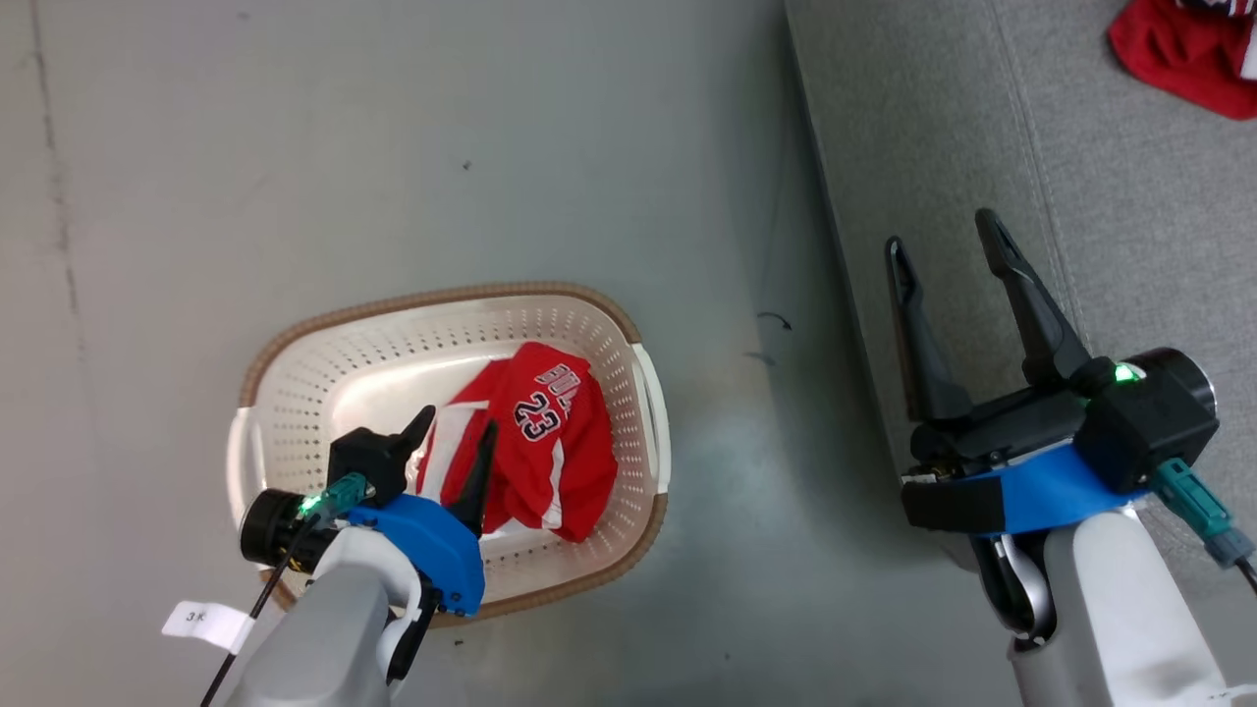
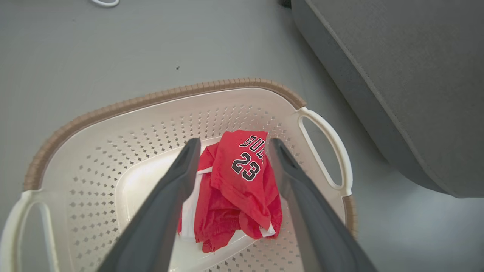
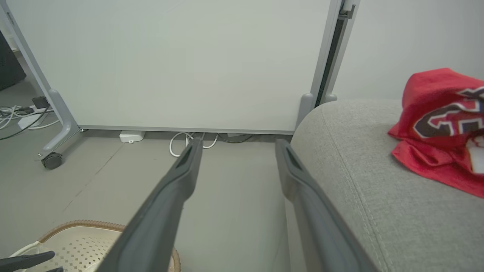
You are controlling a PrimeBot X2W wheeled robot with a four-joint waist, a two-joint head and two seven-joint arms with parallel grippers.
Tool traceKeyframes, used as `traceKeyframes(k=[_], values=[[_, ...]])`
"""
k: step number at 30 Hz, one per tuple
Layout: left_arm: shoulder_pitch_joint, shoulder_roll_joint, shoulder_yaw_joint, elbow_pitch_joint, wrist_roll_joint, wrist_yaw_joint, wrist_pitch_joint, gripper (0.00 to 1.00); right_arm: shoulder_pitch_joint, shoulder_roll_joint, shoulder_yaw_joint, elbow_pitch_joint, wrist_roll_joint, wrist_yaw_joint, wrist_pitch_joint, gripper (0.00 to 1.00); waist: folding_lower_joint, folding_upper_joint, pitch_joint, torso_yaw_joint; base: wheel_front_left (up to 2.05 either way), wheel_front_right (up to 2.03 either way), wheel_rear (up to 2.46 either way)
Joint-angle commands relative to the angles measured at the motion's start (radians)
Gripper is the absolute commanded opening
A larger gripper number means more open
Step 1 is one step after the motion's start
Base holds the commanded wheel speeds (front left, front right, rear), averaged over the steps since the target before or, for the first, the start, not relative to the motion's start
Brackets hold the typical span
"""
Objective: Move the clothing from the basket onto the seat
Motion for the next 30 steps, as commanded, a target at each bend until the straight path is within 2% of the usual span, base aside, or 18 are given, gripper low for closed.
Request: traceKeyframes(k=[1, 9, 18, 23, 30], values=[[-0.028, 0.009, -0.011, 0.013, -0.013, 0.000, -0.003, 1.00, -0.024, 0.001, 0.005, -0.007, 0.009, 0.000, -0.007, 1.00, -0.0003, 0.0000, 0.098, -0.061, 0.00, 0.00, 0.00], [-0.153, 0.029, -0.119, 0.129, -0.104, 0.000, 0.051, 1.00, -0.062, 0.001, 0.014, -0.040, 0.029, 0.000, -0.019, 1.00, -0.0003, 0.0000, 0.230, -0.120, 0.00, 0.00, 0.00], [-0.243, 0.056, -0.213, 0.177, -0.184, 0.000, 0.097, 1.00, -0.067, 0.000, 0.037, -0.051, 0.056, 0.000, -0.024, 1.00, -0.0003, 0.0000, 0.302, -0.144, 0.00, 0.00, 0.00], [-0.286, 0.065, -0.236, 0.238, -0.195, 0.000, 0.124, 1.00, -0.069, 0.000, 0.053, -0.077, 0.073, 0.000, -0.024, 1.00, -0.0003, 0.0000, 0.329, -0.161, 0.00, 0.00, 0.00], [-0.315, 0.042, -0.250, 0.316, -0.210, 0.000, 0.165, 1.00, -0.063, 0.000, 0.064, -0.094, 0.088, 0.000, -0.024, 1.00, -0.0003, 0.0000, 0.356, -0.179, 0.00, 0.00, 0.00]])
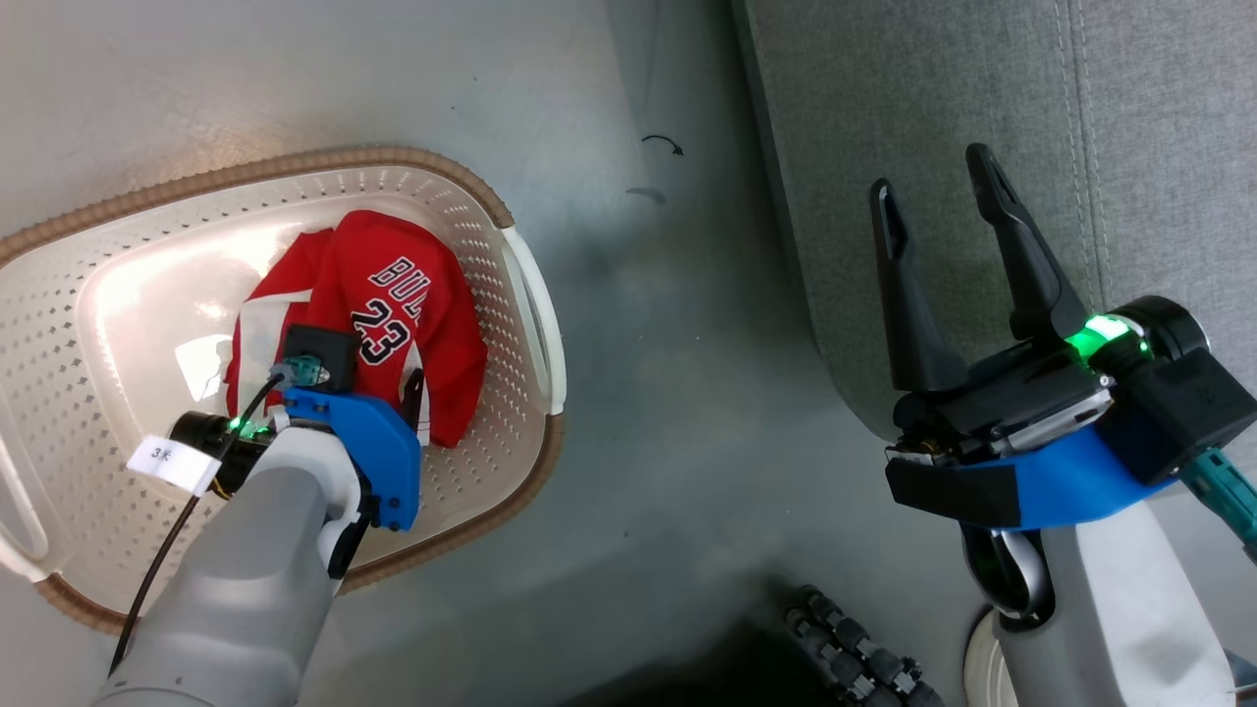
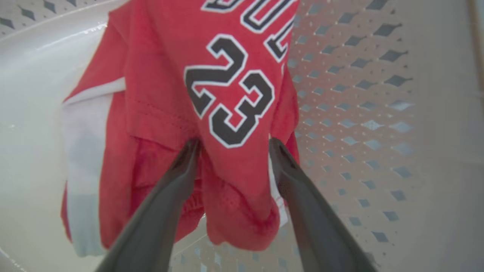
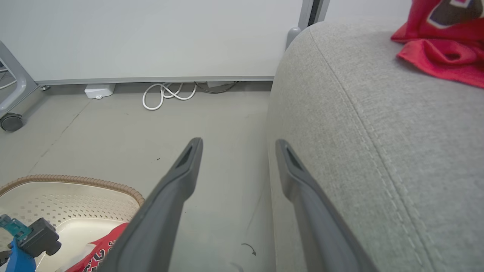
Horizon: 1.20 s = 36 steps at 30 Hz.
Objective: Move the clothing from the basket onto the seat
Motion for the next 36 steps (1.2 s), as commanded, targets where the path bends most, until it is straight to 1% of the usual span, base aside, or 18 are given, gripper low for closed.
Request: traceKeyframes(k=[1, 4, 5, 6, 7, 16, 22, 28, 36], values=[[-0.020, 0.001, -0.004, 0.011, -0.003, 0.000, 0.010, 1.00, -0.001, 0.000, 0.000, -0.006, 0.003, 0.000, -0.004, 1.00, -0.0002, 0.0000, 0.003, -0.001, 0.00, 0.00, 0.00], [-0.032, -0.006, -0.015, 0.035, 0.008, 0.015, 0.026, 1.00, 0.006, 0.001, -0.003, -0.009, 0.004, 0.000, -0.004, 1.00, -0.0002, 0.0000, 0.006, 0.001, 0.00, 0.00, 0.00], [-0.033, -0.007, -0.020, 0.041, 0.012, 0.020, 0.031, 0.80, 0.008, 0.001, -0.004, -0.010, 0.004, 0.000, -0.004, 1.00, -0.0002, 0.0000, 0.007, 0.001, 0.00, 0.00, 0.00], [-0.038, -0.007, -0.024, 0.043, 0.017, 0.024, 0.020, 0.47, 0.008, 0.001, -0.005, -0.011, 0.004, 0.000, -0.004, 1.00, -0.0002, 0.0000, 0.008, 0.001, 0.00, 0.00, 0.00], [-0.043, -0.007, -0.027, 0.045, 0.019, 0.027, 0.010, 0.00, 0.008, 0.001, -0.006, -0.011, 0.004, 0.000, -0.004, 1.00, -0.0002, 0.0000, 0.009, 0.002, 0.00, 0.00, 0.00], [-0.049, -0.010, -0.038, 0.062, 0.005, 0.013, 0.009, 0.00, -0.013, 0.001, 0.003, 0.000, 0.011, 0.000, -0.004, 1.00, -0.0002, 0.0000, 0.002, 0.001, 0.00, 0.00, 0.00], [-0.037, -0.026, -0.040, 0.065, -0.010, 0.006, -0.017, 0.00, -0.026, 0.001, 0.004, 0.012, 0.004, 0.000, -0.004, 1.00, -0.0002, 0.0000, -0.032, 0.016, 0.00, 0.00, 0.00], [-0.003, -0.047, -0.041, 0.066, -0.027, 0.001, -0.058, 0.00, -0.026, 0.000, 0.001, 0.038, -0.013, 0.000, -0.004, 1.00, -0.0002, 0.0000, -0.123, 0.058, 0.00, 0.00, 0.00], [0.051, -0.073, -0.045, 0.048, -0.053, 0.001, -0.125, 0.00, -0.011, 0.000, -0.012, 0.083, -0.041, 0.000, -0.004, 1.00, -0.0002, 0.0000, -0.281, 0.122, 0.00, 0.00, 0.00]])
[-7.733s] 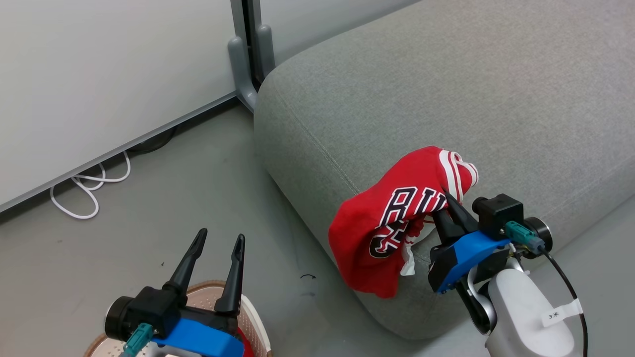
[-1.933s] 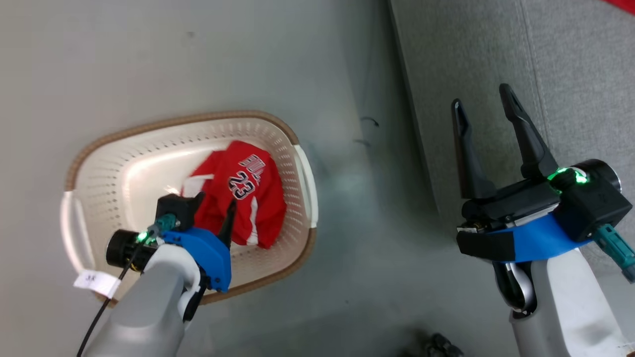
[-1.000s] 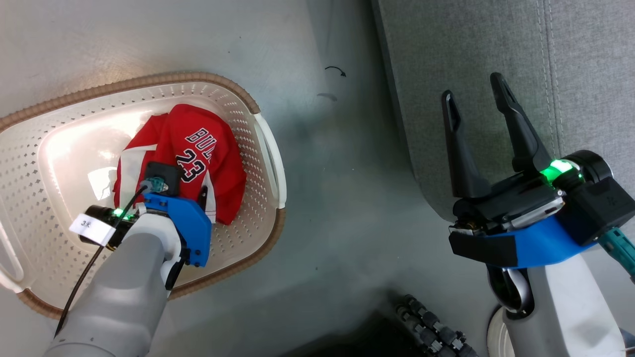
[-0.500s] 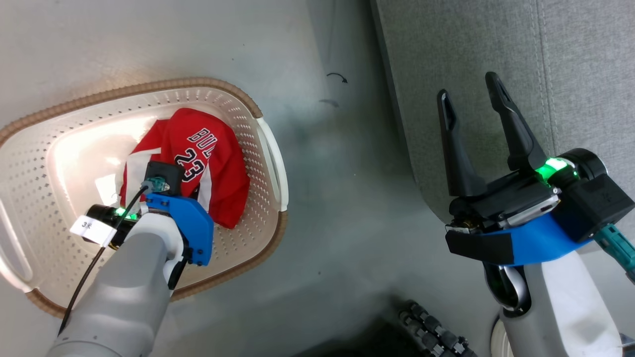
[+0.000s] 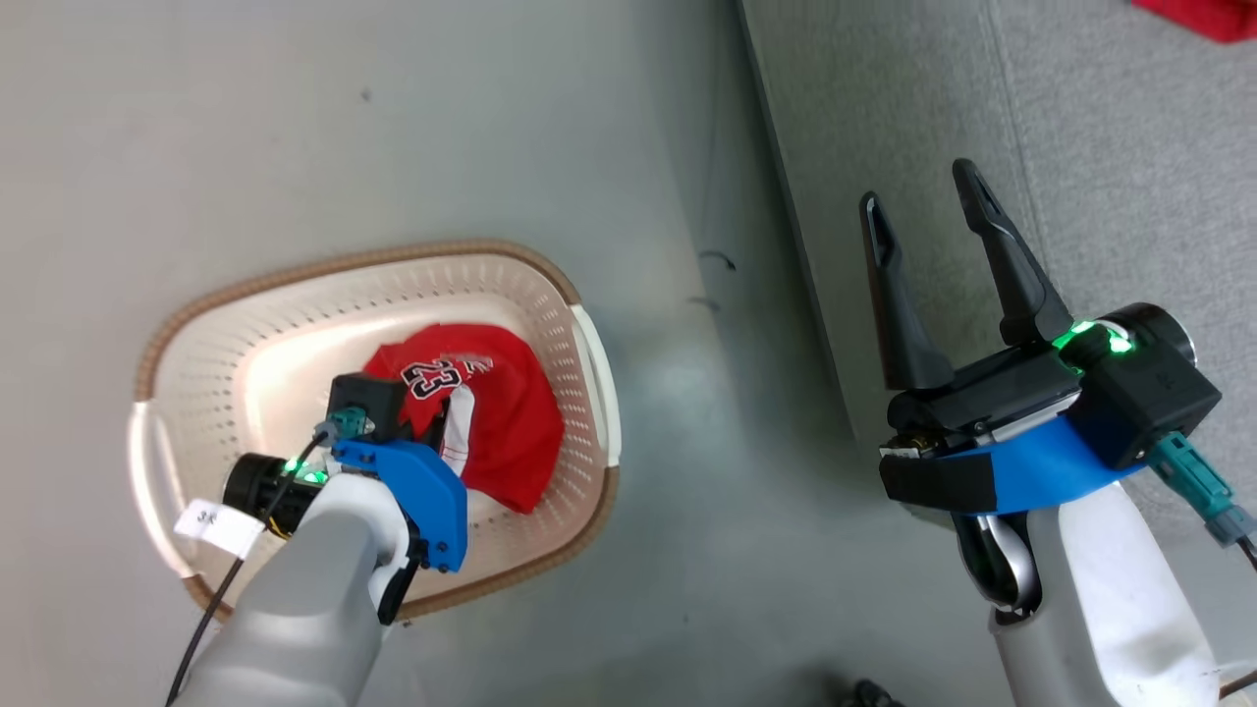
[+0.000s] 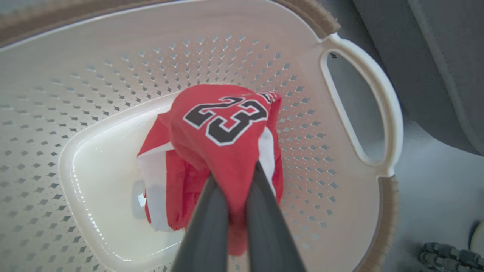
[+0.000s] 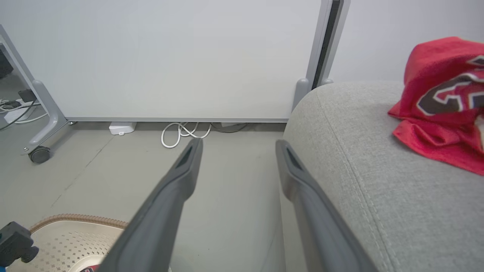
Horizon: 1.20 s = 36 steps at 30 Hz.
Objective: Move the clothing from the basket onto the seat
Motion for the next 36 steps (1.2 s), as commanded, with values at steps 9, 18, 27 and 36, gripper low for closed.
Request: traceKeyframes(k=[9, 18, 27, 36], values=[[0.092, -0.013, -0.038, -0.084, -0.006, -0.001, -0.047, 0.00, 0.054, -0.001, -0.013, 0.047, -0.025, 0.000, -0.003, 1.00, 0.0001, 0.0000, -0.244, 0.087, 0.00, 0.00, 0.00], [0.165, -0.020, -0.050, -0.204, 0.005, -0.001, -0.051, 0.00, 0.137, -0.001, -0.039, 0.093, -0.047, 0.000, -0.003, 1.00, 0.0001, 0.0000, -0.422, 0.143, 0.00, 0.00, 0.00], [0.213, -0.004, -0.032, -0.352, 0.072, 0.001, -0.052, 0.00, 0.209, -0.001, -0.041, 0.106, -0.042, 0.000, 0.017, 1.00, 0.0001, 0.0000, -0.562, 0.182, 0.00, 0.00, 0.00], [0.169, -0.007, -0.043, -0.456, 0.105, 0.001, -0.052, 0.00, 0.258, -0.001, -0.030, 0.102, -0.036, 0.000, 0.041, 1.00, 0.0001, 0.0000, -0.639, 0.209, 0.00, 0.00, 0.00]])
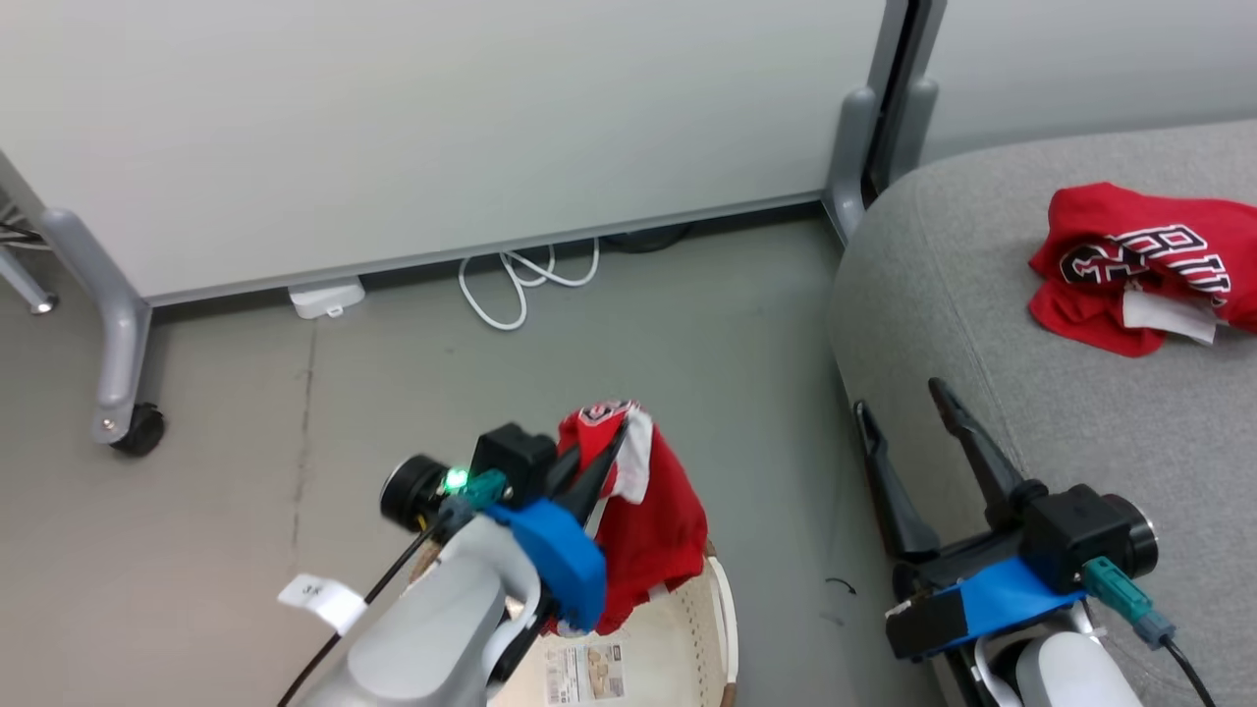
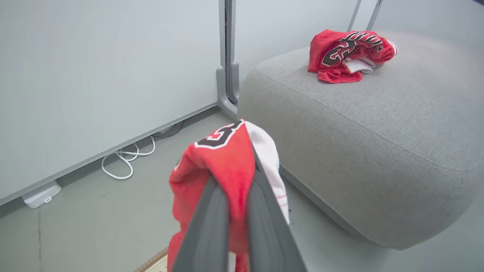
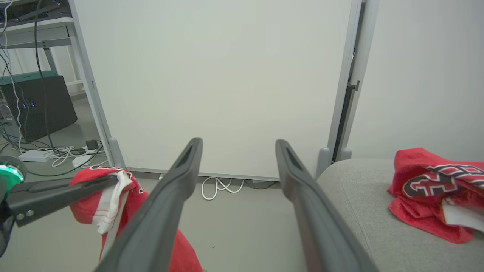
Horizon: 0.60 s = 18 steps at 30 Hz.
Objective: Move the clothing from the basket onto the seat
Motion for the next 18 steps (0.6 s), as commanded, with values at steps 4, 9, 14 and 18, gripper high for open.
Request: traceKeyframes(k=[4, 9, 14, 18], values=[[-0.060, -0.006, 0.002, -0.049, -0.002, 0.001, 0.012, 0.00, 0.022, -0.001, 0.012, -0.003, 0.003, 0.000, 0.010, 1.00, 0.0002, -0.0001, -0.024, 0.016, 0.00, 0.00, 0.00], [-0.114, -0.013, 0.006, -0.106, -0.008, 0.001, 0.044, 0.00, 0.024, -0.001, 0.016, -0.006, 0.003, 0.000, 0.020, 1.00, 0.0002, -0.0001, -0.032, 0.025, 0.00, 0.00, 0.00], [-0.155, -0.017, 0.007, -0.151, -0.018, 0.004, 0.084, 0.00, 0.026, -0.001, 0.019, -0.001, 0.003, 0.000, 0.026, 1.00, 0.0002, -0.0001, -0.042, 0.031, 0.00, 0.00, 0.00], [-0.177, -0.025, 0.013, -0.184, -0.031, 0.014, 0.108, 0.00, 0.029, -0.001, 0.022, 0.005, 0.006, 0.000, 0.030, 1.00, 0.0002, -0.0001, -0.052, 0.034, 0.00, 0.00, 0.00]])
